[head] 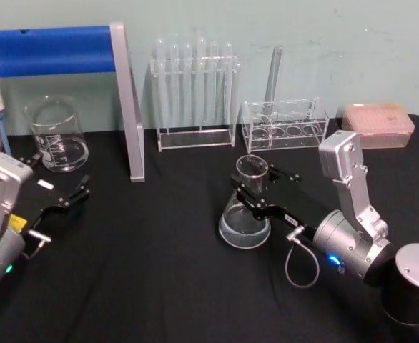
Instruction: Grasp the erlenmeyer flask with one hand, shake it three times, then place it back.
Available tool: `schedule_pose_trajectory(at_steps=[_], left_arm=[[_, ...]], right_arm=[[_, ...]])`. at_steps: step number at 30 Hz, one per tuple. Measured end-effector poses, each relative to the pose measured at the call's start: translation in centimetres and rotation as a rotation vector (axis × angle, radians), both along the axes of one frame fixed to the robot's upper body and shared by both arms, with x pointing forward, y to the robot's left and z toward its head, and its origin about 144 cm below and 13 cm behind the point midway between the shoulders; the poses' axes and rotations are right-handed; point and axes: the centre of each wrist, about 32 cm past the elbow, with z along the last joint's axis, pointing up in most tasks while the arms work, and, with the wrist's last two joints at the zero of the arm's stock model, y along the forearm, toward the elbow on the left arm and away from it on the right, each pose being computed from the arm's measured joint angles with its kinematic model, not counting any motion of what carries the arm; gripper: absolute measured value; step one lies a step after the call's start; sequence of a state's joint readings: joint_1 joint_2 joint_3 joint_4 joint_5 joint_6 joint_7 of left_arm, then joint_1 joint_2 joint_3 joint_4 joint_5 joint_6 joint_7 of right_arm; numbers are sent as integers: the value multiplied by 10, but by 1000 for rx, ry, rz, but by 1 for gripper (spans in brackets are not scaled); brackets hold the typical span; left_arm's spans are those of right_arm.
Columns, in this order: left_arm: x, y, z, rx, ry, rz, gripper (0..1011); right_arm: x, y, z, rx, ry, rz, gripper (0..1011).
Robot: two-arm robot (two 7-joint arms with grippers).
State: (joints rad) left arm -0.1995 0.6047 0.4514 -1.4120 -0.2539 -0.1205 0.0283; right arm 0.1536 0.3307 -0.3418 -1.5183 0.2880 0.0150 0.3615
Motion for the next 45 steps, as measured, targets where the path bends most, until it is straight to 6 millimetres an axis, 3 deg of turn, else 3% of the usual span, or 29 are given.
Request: schedule_pose_trajectory(at_steps=[45], left_arm=[[0, 0, 0, 0, 0, 0, 1001]], right_arm=[[-3, 1, -7, -13, 35, 5, 478]])
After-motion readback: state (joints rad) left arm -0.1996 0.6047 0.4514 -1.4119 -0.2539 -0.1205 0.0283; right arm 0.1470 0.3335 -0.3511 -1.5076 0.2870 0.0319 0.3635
